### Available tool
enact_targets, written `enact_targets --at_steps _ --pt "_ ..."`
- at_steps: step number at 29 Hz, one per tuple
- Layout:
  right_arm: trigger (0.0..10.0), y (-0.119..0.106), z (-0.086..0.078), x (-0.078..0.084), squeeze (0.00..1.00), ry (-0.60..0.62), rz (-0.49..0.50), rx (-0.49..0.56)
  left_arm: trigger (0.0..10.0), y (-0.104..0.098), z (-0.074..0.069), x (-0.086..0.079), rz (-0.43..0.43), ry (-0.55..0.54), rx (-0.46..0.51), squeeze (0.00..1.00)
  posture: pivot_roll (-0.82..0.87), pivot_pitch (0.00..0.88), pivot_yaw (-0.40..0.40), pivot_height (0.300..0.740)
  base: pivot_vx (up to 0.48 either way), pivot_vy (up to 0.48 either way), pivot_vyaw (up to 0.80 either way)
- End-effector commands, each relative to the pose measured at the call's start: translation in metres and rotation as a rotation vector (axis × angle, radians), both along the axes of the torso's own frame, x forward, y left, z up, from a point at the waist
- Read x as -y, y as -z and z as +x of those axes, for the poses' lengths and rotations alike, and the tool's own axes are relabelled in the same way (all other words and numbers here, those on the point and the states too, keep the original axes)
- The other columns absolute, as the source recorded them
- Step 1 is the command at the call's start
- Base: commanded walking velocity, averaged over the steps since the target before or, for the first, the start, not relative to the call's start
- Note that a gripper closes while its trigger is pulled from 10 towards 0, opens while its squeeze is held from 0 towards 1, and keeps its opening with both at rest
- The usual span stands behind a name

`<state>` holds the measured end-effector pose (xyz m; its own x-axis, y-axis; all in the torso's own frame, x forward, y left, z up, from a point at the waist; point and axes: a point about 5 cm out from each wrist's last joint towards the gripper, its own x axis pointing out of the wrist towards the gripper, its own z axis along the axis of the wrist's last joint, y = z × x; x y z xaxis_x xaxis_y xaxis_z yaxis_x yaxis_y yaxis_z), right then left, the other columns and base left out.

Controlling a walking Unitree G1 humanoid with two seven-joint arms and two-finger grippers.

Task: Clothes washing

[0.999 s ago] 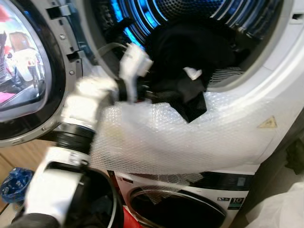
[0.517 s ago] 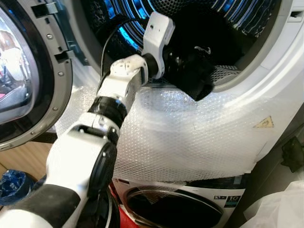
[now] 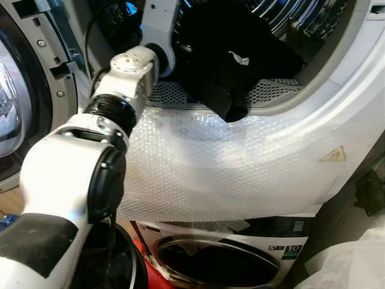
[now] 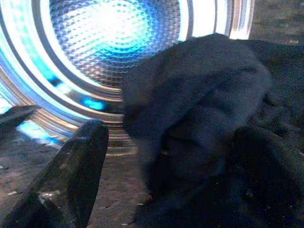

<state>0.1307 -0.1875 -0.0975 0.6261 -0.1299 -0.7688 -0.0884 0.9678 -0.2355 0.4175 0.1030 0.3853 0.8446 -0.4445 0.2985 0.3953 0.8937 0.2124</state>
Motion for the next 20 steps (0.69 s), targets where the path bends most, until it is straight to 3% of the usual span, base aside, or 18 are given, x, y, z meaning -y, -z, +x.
enact_targets --at_steps 1,3,9,11,13,15,16,20 --pt "10.0 0.012 -0.034 -0.003 0.0 0.0 0.008 -0.127 10.0 -0.004 -0.002 0.001 0.026 0.053 0.017 0.0 -0.15 0.043 0.126 0.74 0.0 0.0 0.0" --pt "10.0 0.011 -0.026 -0.008 0.0 -0.009 0.014 -0.121 10.0 -0.007 -0.008 0.005 0.097 0.187 0.048 0.0 -0.13 0.015 0.126 0.74 0.0 0.0 0.0" --pt "10.0 0.009 -0.015 -0.013 0.0 -0.014 0.026 -0.104 10.0 -0.022 -0.013 -0.011 0.114 0.227 0.094 0.0 -0.1 0.0 0.122 0.74 0.0 0.0 0.0" --pt "10.0 0.008 -0.012 -0.012 0.0 -0.011 0.025 -0.102 10.0 -0.046 -0.023 -0.029 0.129 0.249 0.151 0.0 -0.09 0.0 0.123 0.74 0.0 0.0 0.0" --pt "10.0 0.008 -0.012 -0.011 0.0 -0.011 0.024 -0.102 10.0 -0.051 -0.025 -0.032 0.123 0.264 0.159 0.0 -0.09 0.0 0.123 0.74 0.0 0.0 0.0" --pt "10.0 0.008 -0.009 -0.013 0.0 -0.018 0.026 -0.103 10.0 -0.066 -0.038 -0.035 0.11 0.419 0.207 0.0 -0.06 0.0 0.118 0.74 0.0 0.0 0.0" --pt "10.0 0.008 -0.009 -0.013 0.0 -0.018 0.026 -0.103 10.0 -0.066 -0.038 -0.035 0.11 0.419 0.207 0.0 -0.06 0.0 0.118 0.74 0.0 0.0 0.0" --pt "10.0 0.006 -0.001 -0.018 0.0 -0.045 0.033 -0.09 10.0 -0.06 -0.055 -0.028 0.198 0.667 0.195 0.0 -0.03 0.0 0.113 0.74 0.0 0.0 0.0"
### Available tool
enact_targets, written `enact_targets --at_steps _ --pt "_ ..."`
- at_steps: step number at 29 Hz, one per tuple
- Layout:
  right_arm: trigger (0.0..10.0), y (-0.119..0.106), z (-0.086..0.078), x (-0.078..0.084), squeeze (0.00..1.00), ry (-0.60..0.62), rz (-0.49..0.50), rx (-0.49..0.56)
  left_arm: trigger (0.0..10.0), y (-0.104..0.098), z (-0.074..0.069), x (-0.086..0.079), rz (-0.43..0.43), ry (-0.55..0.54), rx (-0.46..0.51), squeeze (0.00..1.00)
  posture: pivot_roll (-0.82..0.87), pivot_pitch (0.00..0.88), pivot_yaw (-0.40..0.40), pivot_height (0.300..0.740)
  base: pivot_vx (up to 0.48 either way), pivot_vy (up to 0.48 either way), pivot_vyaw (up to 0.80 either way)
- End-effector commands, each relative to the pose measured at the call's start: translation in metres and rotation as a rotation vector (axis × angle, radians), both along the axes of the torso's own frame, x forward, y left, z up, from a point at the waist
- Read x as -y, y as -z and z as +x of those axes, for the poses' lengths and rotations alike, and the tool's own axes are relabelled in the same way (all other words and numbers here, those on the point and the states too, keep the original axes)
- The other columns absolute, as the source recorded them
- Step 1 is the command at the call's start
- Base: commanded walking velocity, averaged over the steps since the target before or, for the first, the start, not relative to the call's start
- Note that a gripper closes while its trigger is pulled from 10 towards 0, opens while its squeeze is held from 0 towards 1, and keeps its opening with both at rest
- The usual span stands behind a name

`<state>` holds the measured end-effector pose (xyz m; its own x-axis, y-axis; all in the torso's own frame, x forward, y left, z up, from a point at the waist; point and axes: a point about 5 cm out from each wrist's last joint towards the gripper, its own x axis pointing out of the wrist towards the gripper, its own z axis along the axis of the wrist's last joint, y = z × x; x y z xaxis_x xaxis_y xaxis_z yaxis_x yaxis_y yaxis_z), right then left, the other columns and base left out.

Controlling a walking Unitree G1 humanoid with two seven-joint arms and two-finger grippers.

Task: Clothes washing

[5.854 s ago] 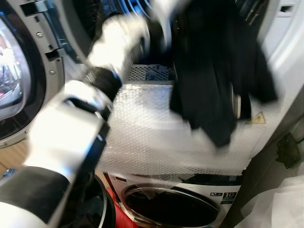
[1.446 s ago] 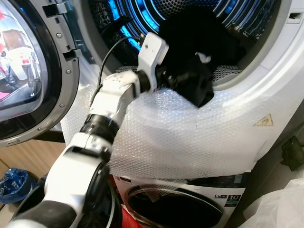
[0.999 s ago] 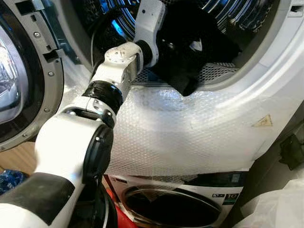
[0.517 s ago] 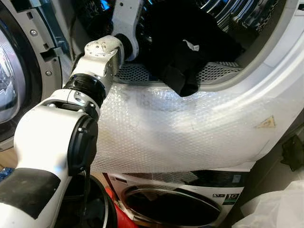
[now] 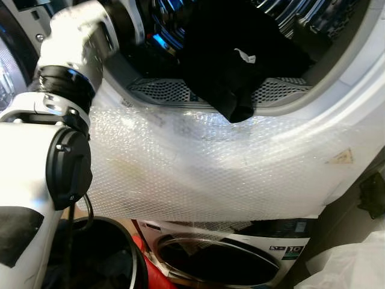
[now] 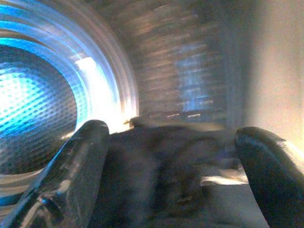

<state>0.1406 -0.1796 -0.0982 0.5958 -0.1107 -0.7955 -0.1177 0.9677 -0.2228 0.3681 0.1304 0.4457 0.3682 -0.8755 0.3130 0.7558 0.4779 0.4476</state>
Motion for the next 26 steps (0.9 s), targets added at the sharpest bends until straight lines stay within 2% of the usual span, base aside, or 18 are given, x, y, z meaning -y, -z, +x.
enact_targets --at_steps 1,4,8,10,14,16,17,19,21,26 --pt "10.0 0.005 -0.01 -0.011 0.0 -0.024 0.025 -0.047 10.0 0.004 -0.01 0.001 0.072 0.1 0.007 0.0 -0.03 0.0 0.11 0.74 0.0 0.0 0.0" --pt "10.0 0.005 -0.009 -0.012 0.0 -0.035 0.027 -0.047 10.0 0.02 -0.024 0.005 0.197 0.233 -0.005 0.0 -0.02 0.0 0.107 0.74 0.0 0.0 0.0" --pt "10.0 0.005 -0.009 -0.012 0.0 -0.036 0.027 -0.051 10.0 0.036 -0.039 0.001 0.296 0.353 -0.077 0.0 -0.02 0.0 0.114 0.74 0.0 0.0 0.0" --pt "10.0 0.006 -0.01 -0.014 0.0 -0.031 0.03 -0.054 10.0 0.05 -0.048 0.0 0.354 0.395 -0.137 0.0 -0.01 0.0 0.123 0.74 0.0 0.0 0.0" --pt "10.0 0.006 -0.01 -0.017 0.0 -0.027 0.037 -0.057 10.0 0.075 -0.059 0.006 0.385 0.409 -0.201 0.0 -0.01 0.0 0.134 0.74 0.0 0.0 0.0" --pt "10.0 0.006 -0.01 -0.017 0.0 -0.027 0.039 -0.056 10.0 0.079 -0.06 0.008 0.379 0.412 -0.216 0.0 -0.01 0.0 0.134 0.74 0.0 0.0 0.0" --pt "10.0 0.006 -0.009 -0.018 0.0 -0.027 0.041 -0.055 10.0 0.092 -0.058 0.013 0.367 0.401 -0.244 0.0 -0.01 0.0 0.134 0.74 0.0 0.0 0.0" --pt "10.0 0.006 -0.01 -0.018 0.0 -0.025 0.042 -0.054 10.0 0.102 -0.057 0.017 0.369 0.382 -0.258 0.0 -0.02 0.0 0.136 0.74 0.0 0.0 0.0" --pt "10.0 0.006 -0.012 -0.017 0.0 -0.02 0.04 -0.057 10.0 0.115 -0.048 0.027 0.351 0.298 -0.25 0.0 -0.03 0.0 0.138 0.74 0.0 0.0 0.0" --pt "10.0 0.007 -0.017 -0.013 0.0 -0.004 0.033 -0.061 10.0 0.122 -0.038 0.041 0.251 0.224 -0.243 0.0 -0.05 0.0 0.138 0.74 0.0 0.0 0.0"
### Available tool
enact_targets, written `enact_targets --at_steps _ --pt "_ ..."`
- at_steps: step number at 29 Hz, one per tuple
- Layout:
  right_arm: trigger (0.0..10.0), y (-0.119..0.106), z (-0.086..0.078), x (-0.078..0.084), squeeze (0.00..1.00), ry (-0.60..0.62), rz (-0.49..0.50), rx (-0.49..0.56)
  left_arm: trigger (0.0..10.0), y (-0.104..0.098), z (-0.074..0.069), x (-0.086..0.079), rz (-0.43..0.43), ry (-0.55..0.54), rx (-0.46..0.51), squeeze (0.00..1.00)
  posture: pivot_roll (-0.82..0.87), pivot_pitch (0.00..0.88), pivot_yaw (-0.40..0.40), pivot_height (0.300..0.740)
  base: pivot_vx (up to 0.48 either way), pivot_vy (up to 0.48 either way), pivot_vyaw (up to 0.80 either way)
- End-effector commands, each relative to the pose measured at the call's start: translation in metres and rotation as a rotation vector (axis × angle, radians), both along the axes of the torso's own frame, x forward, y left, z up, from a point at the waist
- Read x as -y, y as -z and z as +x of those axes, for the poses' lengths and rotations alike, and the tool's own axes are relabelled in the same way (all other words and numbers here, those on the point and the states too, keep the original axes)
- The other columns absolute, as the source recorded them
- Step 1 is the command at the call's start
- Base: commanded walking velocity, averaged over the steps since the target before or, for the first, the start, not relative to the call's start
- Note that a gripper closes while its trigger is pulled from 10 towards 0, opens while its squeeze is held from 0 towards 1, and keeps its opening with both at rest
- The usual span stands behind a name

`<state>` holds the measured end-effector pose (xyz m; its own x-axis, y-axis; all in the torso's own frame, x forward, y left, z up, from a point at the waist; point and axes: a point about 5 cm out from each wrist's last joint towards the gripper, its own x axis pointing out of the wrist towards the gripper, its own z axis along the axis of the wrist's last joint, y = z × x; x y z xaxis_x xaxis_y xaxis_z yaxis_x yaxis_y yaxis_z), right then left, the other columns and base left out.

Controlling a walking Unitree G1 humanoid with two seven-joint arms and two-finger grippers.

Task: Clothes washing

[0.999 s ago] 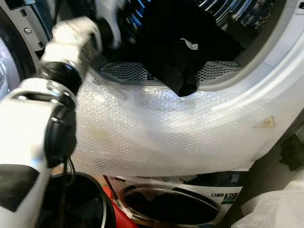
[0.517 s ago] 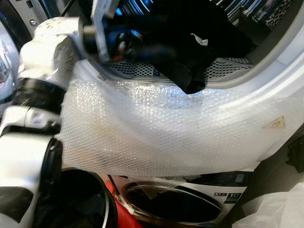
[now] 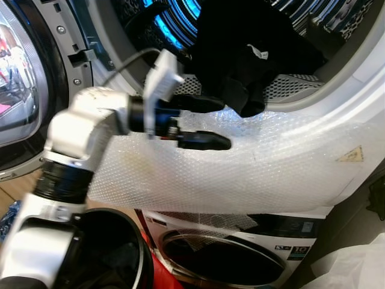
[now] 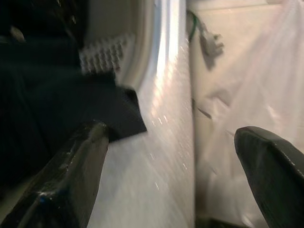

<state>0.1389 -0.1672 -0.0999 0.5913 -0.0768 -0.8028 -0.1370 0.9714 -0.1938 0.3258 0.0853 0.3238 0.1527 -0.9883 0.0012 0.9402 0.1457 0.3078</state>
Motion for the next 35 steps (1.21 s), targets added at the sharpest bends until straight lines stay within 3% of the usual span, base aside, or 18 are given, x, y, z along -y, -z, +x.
enact_targets --at_steps 1,7,11,15,18,20,28,35 --pt "10.0 0.006 -0.016 0.0 0.0 0.018 0.003 -0.053 10.0 0.002 0.007 0.0 -0.026 -0.057 0.017 0.0 -0.08 0.0 0.14 0.74 0.0 0.0 0.0" --pt "10.0 0.006 -0.02 0.004 0.0 0.038 -0.003 -0.051 10.0 -0.002 0.021 0.016 -0.177 -0.114 0.015 0.0 -0.11 0.0 0.143 0.74 0.0 0.0 0.0" --pt "10.0 0.007 -0.021 0.004 0.0 0.043 -0.004 -0.052 10.0 -0.005 0.025 0.017 -0.2 -0.132 0.021 0.0 -0.11 0.0 0.143 0.74 0.0 0.0 0.0" --pt "10.0 0.007 -0.025 0.006 0.0 0.045 -0.005 -0.054 10.0 -0.019 0.044 0.018 -0.23 -0.251 0.092 0.0 -0.12 0.0 0.143 0.74 0.0 0.0 0.0" --pt "10.0 0.007 -0.026 0.006 0.0 0.044 -0.006 -0.054 10.0 -0.022 0.05 0.018 -0.221 -0.293 0.109 0.0 -0.13 0.0 0.141 0.74 0.0 0.0 0.0" --pt "10.0 0.008 -0.027 0.007 0.0 0.041 -0.007 -0.056 10.0 -0.023 0.061 0.016 -0.194 -0.391 0.105 0.0 -0.13 0.0 0.141 0.74 0.0 0.0 0.0" --pt "10.0 0.009 -0.035 0.014 0.0 0.042 -0.019 -0.061 10.0 -0.031 0.08 0.01 -0.176 -0.558 0.137 0.0 -0.18 0.025 0.141 0.74 0.0 0.0 0.0" --pt "10.0 0.01 -0.045 0.02 0.0 0.048 -0.033 -0.069 10.0 -0.04 0.092 -0.015 -0.246 -0.834 0.144 0.0 -0.22 0.048 0.142 0.74 0.0 0.0 0.0"
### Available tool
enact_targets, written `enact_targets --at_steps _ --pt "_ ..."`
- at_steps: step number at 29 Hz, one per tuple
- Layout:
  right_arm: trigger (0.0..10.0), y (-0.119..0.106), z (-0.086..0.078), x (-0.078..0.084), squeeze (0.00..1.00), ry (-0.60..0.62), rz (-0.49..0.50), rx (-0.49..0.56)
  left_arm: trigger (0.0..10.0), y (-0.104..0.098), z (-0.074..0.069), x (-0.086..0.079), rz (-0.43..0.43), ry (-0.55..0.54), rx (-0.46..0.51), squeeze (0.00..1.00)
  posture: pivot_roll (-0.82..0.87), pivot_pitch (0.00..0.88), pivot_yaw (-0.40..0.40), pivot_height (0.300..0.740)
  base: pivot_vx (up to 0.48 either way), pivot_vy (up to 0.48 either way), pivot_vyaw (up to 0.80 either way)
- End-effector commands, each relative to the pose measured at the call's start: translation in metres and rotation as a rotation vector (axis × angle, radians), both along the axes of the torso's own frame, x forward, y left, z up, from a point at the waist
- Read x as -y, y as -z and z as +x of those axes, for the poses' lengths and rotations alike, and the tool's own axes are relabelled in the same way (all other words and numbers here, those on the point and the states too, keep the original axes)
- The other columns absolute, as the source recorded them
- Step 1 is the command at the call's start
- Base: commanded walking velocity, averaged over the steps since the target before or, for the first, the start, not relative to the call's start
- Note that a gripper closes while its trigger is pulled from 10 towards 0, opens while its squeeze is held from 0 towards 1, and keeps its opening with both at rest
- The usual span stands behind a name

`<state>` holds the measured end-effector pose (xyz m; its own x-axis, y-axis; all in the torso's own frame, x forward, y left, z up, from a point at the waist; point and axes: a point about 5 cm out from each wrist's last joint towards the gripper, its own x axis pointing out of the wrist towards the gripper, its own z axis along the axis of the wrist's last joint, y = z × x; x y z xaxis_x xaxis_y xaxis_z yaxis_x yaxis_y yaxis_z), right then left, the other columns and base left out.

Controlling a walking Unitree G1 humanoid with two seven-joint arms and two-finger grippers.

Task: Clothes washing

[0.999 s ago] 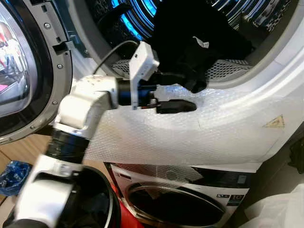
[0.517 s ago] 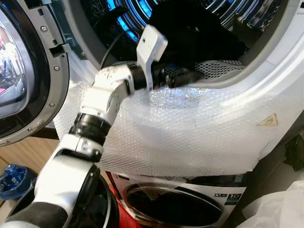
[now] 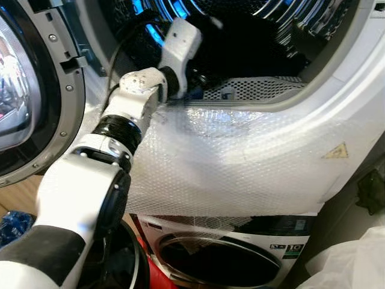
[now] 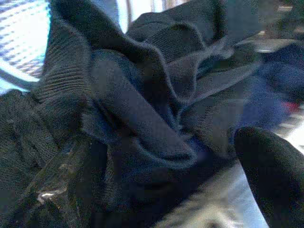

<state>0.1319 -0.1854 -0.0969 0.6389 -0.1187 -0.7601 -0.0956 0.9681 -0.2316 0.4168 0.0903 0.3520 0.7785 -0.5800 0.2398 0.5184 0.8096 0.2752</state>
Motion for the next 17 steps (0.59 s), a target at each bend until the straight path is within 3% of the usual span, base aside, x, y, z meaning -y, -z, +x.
enact_targets --at_steps 1,5,7,8,12,17 --pt "10.0 0.013 -0.039 0.002 0.0 0.024 0.0 -0.135 10.0 -0.013 0.001 -0.013 -0.024 -0.088 0.033 0.0 -0.22 0.048 0.142 0.74 0.0 0.0 0.0" --pt "10.0 0.013 -0.04 0.0 0.0 0.028 0.002 -0.138 10.0 -0.011 0.002 -0.015 -0.05 -0.078 0.019 0.0 -0.21 0.04 0.144 0.74 0.0 0.0 0.0" --pt "10.0 0.013 -0.038 -0.003 0.0 0.02 0.007 -0.138 10.0 -0.009 -0.002 -0.003 -0.034 0.058 0.023 0.0 -0.2 0.037 0.143 0.74 0.0 0.0 0.0" --pt "10.0 0.013 -0.038 -0.003 0.0 0.02 0.007 -0.138 10.0 -0.009 -0.002 -0.003 -0.034 0.058 0.023 0.0 -0.2 0.037 0.143 0.74 0.0 0.0 0.0" --pt "10.0 0.011 -0.023 -0.013 0.0 0.0 0.027 -0.114 10.0 -0.027 -0.021 0.02 -0.023 0.416 0.119 0.0 -0.15 0.009 0.137 0.74 0.0 0.0 0.0" --pt "10.0 0.009 -0.013 -0.021 0.0 -0.021 0.042 -0.105 10.0 -0.042 -0.038 0.02 0.034 0.613 0.218 0.0 -0.11 0.0 0.137 0.74 0.0 0.0 0.0"
